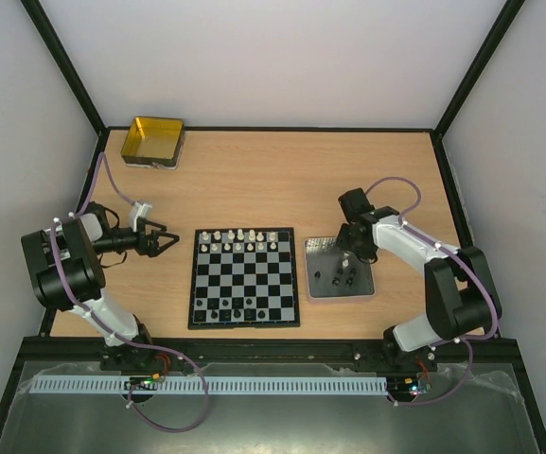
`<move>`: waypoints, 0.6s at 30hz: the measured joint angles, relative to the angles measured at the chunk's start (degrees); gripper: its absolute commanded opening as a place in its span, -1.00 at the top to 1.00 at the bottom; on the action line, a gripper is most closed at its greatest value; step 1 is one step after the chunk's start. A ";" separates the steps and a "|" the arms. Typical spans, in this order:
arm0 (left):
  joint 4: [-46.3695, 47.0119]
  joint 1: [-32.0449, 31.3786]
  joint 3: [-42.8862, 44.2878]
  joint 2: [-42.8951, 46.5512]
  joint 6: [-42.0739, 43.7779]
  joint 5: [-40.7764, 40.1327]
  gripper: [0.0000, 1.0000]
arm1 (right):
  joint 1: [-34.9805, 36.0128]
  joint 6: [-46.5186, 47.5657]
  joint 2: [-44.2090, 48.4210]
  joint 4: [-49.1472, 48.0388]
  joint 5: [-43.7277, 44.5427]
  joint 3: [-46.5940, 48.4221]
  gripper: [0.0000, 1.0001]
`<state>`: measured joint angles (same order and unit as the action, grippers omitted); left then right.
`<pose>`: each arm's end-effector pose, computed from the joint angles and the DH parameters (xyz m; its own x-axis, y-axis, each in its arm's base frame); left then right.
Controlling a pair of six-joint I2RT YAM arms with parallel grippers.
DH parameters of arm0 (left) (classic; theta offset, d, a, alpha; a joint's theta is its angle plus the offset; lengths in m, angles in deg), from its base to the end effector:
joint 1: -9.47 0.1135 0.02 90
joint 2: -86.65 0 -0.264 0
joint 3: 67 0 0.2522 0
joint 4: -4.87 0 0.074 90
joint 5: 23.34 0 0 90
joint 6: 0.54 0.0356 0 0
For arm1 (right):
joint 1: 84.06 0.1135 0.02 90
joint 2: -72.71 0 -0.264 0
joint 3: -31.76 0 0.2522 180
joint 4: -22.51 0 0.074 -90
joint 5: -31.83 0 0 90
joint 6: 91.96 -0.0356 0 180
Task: Set up the chess pieces on the board
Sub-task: Pick up the chess piece from the storage box.
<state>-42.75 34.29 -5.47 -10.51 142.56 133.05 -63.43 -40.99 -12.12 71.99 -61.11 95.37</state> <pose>0.2572 0.0830 0.1409 -0.5975 0.0766 -0.7982 0.6785 0.5788 -0.4524 0.2497 0.0960 0.1817 -0.9177 0.3265 -0.2263 0.2706 0.9308 0.2457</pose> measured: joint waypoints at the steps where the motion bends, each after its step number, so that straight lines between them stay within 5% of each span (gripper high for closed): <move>1: -0.02 0.00 0.00 0.00 0.00 0.00 -0.99 | 0.00 0.02 -0.09 -0.26 -0.11 -0.24 0.33; 18: -0.13 0.00 0.00 0.00 0.02 0.00 -0.99 | -0.26 0.28 -2.38 -2.16 -0.15 -0.57 0.71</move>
<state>-42.89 34.29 -5.47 -10.51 142.58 133.05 -63.70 -40.71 -14.51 69.83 -61.26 94.80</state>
